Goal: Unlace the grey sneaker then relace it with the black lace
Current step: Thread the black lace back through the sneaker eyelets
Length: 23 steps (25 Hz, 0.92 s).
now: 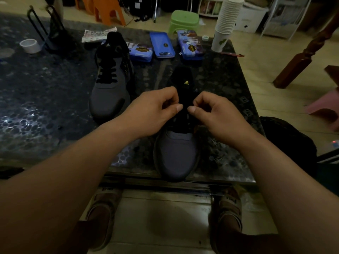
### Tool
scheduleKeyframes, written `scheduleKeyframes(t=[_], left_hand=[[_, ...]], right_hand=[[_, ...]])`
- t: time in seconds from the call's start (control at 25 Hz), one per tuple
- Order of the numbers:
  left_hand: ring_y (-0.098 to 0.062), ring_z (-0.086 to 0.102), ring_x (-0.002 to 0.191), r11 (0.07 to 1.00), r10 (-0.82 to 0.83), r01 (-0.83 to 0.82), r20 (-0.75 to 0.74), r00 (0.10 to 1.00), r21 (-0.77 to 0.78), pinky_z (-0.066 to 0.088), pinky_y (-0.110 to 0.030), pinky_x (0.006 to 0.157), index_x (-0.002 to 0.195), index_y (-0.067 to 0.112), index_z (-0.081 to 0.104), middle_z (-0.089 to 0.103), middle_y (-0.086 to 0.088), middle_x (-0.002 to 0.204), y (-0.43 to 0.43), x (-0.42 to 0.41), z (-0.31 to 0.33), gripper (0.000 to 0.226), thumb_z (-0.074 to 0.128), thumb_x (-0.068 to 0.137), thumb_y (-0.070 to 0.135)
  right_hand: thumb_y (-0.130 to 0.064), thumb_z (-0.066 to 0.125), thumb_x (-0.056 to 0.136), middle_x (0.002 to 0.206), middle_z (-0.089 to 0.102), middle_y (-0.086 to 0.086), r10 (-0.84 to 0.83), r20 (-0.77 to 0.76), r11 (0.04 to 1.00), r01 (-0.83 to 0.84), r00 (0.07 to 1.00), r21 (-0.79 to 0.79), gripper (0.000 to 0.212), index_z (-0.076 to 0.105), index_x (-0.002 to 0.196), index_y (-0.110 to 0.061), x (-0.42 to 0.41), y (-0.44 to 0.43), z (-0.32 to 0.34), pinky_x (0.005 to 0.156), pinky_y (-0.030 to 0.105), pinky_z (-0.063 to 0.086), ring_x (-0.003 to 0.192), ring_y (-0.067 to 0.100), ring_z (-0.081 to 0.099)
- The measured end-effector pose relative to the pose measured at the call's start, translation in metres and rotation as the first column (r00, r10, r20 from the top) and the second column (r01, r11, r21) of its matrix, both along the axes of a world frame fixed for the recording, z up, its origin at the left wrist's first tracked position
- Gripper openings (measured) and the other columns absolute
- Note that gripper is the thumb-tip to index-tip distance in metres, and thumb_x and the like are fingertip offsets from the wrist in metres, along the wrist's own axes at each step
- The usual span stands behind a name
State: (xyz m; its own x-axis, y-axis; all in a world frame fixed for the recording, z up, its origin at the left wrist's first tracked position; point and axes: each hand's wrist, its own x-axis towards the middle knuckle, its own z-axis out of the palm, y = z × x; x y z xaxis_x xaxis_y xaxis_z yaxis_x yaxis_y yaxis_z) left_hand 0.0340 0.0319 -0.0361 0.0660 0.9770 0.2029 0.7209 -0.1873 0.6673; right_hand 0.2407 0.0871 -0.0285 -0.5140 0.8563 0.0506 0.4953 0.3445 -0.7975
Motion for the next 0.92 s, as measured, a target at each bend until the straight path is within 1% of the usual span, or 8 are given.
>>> scheduleKeyframes(t=[0.12, 0.28, 0.44, 0.52, 0.6, 0.72, 0.84, 0.92], left_hand=[[-0.014, 0.055, 0.071, 0.999, 0.019, -0.017, -0.039, 0.999, 0.044, 0.048, -0.04, 0.066, 0.088, 0.023, 0.053, 0.057, 0.005, 0.074, 0.0, 0.002, 0.001, 0.018, 0.059, 0.102, 0.032], [-0.016, 0.049, 0.06, 0.99, 0.027, -0.01, -0.118, 0.993, 0.141, 0.038, -0.036, 0.054, 0.091, 0.017, 0.046, 0.05, 0.004, 0.066, -0.002, -0.005, 0.0, 0.017, 0.056, 0.103, 0.025], [-0.019, 0.049, 0.061, 0.988, 0.04, -0.028, -0.075, 0.996, 0.149, 0.033, -0.025, 0.051, 0.091, 0.014, 0.044, 0.05, 0.004, 0.067, -0.003, -0.003, -0.001, 0.018, 0.056, 0.103, 0.022], [-0.015, 0.053, 0.068, 0.996, 0.041, -0.038, -0.034, 0.999, 0.086, 0.041, -0.026, 0.058, 0.094, 0.016, 0.049, 0.057, 0.002, 0.075, -0.004, -0.007, 0.003, 0.017, 0.06, 0.103, 0.027], [-0.01, 0.059, 0.079, 1.0, -0.03, 0.03, 0.009, 1.0, -0.009, 0.049, -0.028, 0.071, 0.099, 0.021, 0.055, 0.062, 0.004, 0.088, -0.008, -0.016, 0.005, 0.012, 0.064, 0.1, 0.028], [-0.005, 0.06, 0.1, 0.974, -0.214, 0.211, -0.027, 0.976, -0.084, 0.052, -0.026, 0.087, 0.106, 0.032, 0.064, 0.057, 0.011, 0.106, -0.023, -0.025, 0.004, 0.015, 0.071, 0.094, 0.026], [-0.002, 0.057, 0.104, 0.969, -0.235, 0.229, -0.061, 0.97, -0.093, 0.047, -0.019, 0.09, 0.105, 0.037, 0.066, 0.051, 0.013, 0.109, -0.028, -0.024, 0.002, 0.016, 0.073, 0.093, 0.027], [-0.002, 0.057, 0.098, 0.977, -0.209, 0.205, -0.074, 0.975, -0.056, 0.044, -0.017, 0.085, 0.098, 0.033, 0.065, 0.053, 0.012, 0.104, -0.026, -0.022, 0.003, 0.009, 0.07, 0.095, 0.025]], right_hand=[[-0.027, 0.066, 0.098, 0.09, 0.066, 0.013, -0.018, -0.039, 0.999, 0.017, 0.999, -0.035, 0.014, 0.061, 0.087, -0.019, -0.003, 0.001, -0.002, 0.083, 0.056, 0.056, 0.089, 0.035, 0.066], [-0.019, 0.06, 0.1, 0.083, 0.066, 0.006, -0.041, 0.052, 0.995, 0.036, 0.998, 0.098, 0.014, 0.055, 0.087, -0.014, -0.007, -0.002, -0.003, 0.071, 0.038, 0.051, 0.079, 0.021, 0.063], [-0.021, 0.056, 0.1, 0.084, 0.07, 0.003, -0.084, 0.061, 0.989, 0.076, 0.995, 0.125, 0.012, 0.054, 0.09, -0.014, -0.012, -0.005, -0.006, 0.072, 0.042, 0.051, 0.079, 0.019, 0.066], [-0.023, 0.057, 0.103, 0.086, 0.071, 0.002, -0.074, 0.005, 0.996, 0.074, 0.997, 0.055, 0.012, 0.058, 0.093, -0.015, -0.007, -0.006, -0.005, 0.078, 0.044, 0.056, 0.082, 0.019, 0.068], [-0.022, 0.061, 0.102, 0.089, 0.072, -0.001, -0.031, -0.013, 0.999, 0.031, 0.999, -0.015, 0.008, 0.064, 0.096, -0.018, 0.005, -0.011, -0.002, 0.083, 0.044, 0.058, 0.084, 0.016, 0.07], [-0.016, 0.069, 0.097, 0.095, 0.072, -0.008, 0.075, 0.027, 0.997, -0.074, 0.997, -0.03, 0.011, 0.07, 0.102, -0.026, 0.021, -0.028, -0.009, 0.084, 0.031, 0.056, 0.09, 0.008, 0.068], [-0.015, 0.071, 0.096, 0.103, 0.07, -0.009, 0.078, -0.002, 0.997, -0.078, 0.997, 0.017, 0.018, 0.07, 0.106, -0.03, 0.021, -0.038, -0.019, 0.087, 0.029, 0.055, 0.097, 0.006, 0.067], [-0.018, 0.07, 0.096, 0.096, 0.068, -0.01, 0.044, 0.012, 0.998, -0.044, 0.999, 0.052, 0.013, 0.068, 0.101, -0.031, 0.018, -0.035, -0.021, 0.078, 0.026, 0.052, 0.088, 0.004, 0.065]])
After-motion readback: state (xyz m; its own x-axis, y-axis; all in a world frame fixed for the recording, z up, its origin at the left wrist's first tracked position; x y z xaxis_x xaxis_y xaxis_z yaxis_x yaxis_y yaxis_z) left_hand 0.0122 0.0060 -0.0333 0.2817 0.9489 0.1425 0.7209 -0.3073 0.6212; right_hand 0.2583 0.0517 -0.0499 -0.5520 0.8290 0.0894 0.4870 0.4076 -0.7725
